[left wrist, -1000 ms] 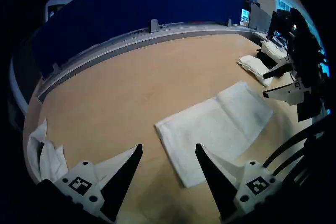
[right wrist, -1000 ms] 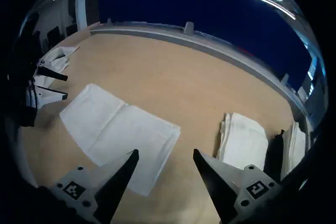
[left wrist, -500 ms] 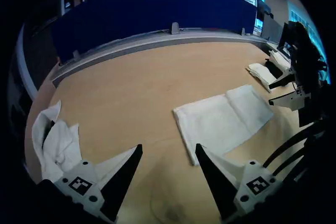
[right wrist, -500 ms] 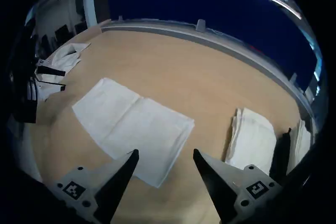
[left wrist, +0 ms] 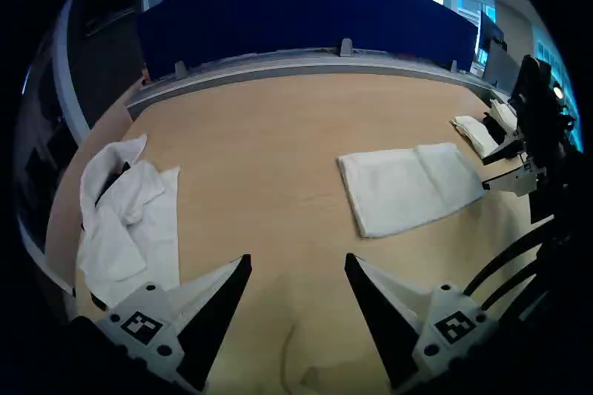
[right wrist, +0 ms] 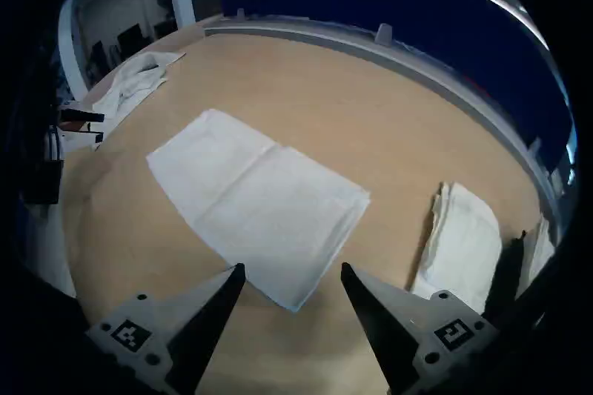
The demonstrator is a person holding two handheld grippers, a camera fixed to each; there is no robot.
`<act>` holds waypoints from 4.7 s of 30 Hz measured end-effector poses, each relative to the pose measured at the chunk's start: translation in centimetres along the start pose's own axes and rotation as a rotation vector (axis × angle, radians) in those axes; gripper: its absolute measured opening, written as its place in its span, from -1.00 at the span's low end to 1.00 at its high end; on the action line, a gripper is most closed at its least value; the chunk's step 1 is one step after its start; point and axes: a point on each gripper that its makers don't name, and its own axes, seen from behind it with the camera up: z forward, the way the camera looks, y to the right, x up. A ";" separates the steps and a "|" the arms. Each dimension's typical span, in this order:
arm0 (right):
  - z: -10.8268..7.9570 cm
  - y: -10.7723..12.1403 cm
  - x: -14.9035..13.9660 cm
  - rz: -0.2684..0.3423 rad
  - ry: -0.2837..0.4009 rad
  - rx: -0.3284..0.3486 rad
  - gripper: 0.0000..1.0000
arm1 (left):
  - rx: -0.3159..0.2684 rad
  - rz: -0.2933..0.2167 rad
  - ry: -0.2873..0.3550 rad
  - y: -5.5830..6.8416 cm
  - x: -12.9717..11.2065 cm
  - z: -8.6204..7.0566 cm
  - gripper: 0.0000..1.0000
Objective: Fold towel
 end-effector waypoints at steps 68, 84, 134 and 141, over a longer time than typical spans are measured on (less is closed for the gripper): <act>-1.1 -0.6 -0.5 0.017 -0.024 0.012 -0.92 | 0.024 -0.035 0.010 -2.4 -1.6 -3.5 0.88; -2.9 -3.5 7.9 -0.100 0.096 0.033 -0.92 | 0.030 -0.053 0.036 -2.7 -0.9 -4.3 0.88; 9.6 -20.5 10.6 -0.270 0.018 0.297 -0.93 | 0.045 -0.122 0.054 -3.1 -2.1 -5.0 0.88; 9.3 -19.8 11.0 -0.267 0.034 0.283 -0.41 | 0.052 -0.126 0.050 -3.3 -2.3 -5.2 0.88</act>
